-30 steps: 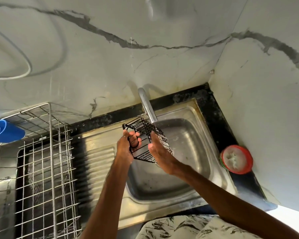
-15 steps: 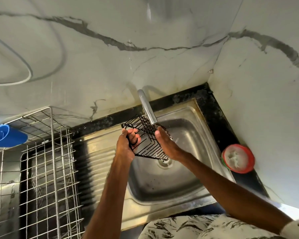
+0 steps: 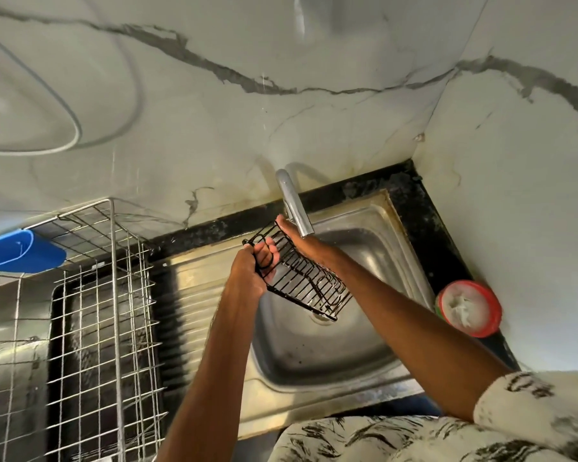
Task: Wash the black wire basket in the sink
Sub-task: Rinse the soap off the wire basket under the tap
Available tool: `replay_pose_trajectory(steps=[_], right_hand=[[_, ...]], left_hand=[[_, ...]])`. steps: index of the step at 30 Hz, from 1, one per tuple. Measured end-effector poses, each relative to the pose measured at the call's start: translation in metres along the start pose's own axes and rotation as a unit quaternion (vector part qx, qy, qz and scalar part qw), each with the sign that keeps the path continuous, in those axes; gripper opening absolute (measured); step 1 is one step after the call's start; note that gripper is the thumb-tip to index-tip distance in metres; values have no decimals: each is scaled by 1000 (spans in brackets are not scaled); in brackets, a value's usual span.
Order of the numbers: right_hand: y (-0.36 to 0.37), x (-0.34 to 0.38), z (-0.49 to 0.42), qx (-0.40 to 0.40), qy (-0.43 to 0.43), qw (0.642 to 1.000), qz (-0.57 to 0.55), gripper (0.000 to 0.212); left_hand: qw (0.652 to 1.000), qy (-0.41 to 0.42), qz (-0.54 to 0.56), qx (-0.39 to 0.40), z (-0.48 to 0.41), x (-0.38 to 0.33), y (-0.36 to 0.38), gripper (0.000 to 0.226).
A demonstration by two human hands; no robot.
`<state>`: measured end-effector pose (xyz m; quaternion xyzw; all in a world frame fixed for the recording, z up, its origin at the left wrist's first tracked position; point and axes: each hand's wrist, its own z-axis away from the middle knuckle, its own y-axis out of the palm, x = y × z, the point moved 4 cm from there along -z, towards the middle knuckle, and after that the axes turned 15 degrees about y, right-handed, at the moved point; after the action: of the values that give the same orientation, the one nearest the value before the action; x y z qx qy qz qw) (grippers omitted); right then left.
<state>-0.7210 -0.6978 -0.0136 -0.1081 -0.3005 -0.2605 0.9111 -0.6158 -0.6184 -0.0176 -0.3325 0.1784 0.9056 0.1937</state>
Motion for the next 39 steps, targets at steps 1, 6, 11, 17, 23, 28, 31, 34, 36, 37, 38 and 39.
replay_pose_trajectory(steps=[1, 6, 11, 17, 23, 28, 31, 34, 36, 37, 38, 39], right_hand=[[1, -2, -2, -5, 0, 1000, -9, 80], [9, -18, -1, -4, -90, 996, -7, 74], [29, -58, 37, -111, -172, 978, 44, 68], [42, -80, 64, -164, -227, 949, 142, 69], [35, -45, 39, -168, -201, 956, 131, 65], [17, -24, 9, -155, -155, 973, 70, 54], [32, -38, 25, -206, -206, 950, 112, 55], [43, -66, 47, -225, -250, 927, 163, 63], [42, -82, 47, -214, -252, 925, 188, 67], [39, -89, 42, -204, -240, 930, 189, 68], [34, -98, 34, -191, -218, 940, 181, 68], [28, -107, 24, -183, -190, 951, 163, 69]], left_hand=[[1000, -2, -7, -14, 0, 0, 0, 46], [999, 1, -21, -48, -4, 6, -2, 49], [998, 19, -27, -61, -2, 4, -2, 40], [996, 38, 18, -78, -11, 3, -6, 45], [997, 48, -4, -63, -14, 3, -7, 44], [996, 45, -5, -74, -17, 8, -8, 44], [997, 47, 1, -59, -16, 4, -7, 45], [997, 44, 32, -53, -17, 4, -10, 48], [996, 44, 72, -34, -17, 8, -13, 51], [995, 40, 93, -19, -17, 10, -15, 52], [994, 35, 103, -3, -18, 14, -18, 51], [994, 31, 105, 13, -18, 16, -21, 47]])
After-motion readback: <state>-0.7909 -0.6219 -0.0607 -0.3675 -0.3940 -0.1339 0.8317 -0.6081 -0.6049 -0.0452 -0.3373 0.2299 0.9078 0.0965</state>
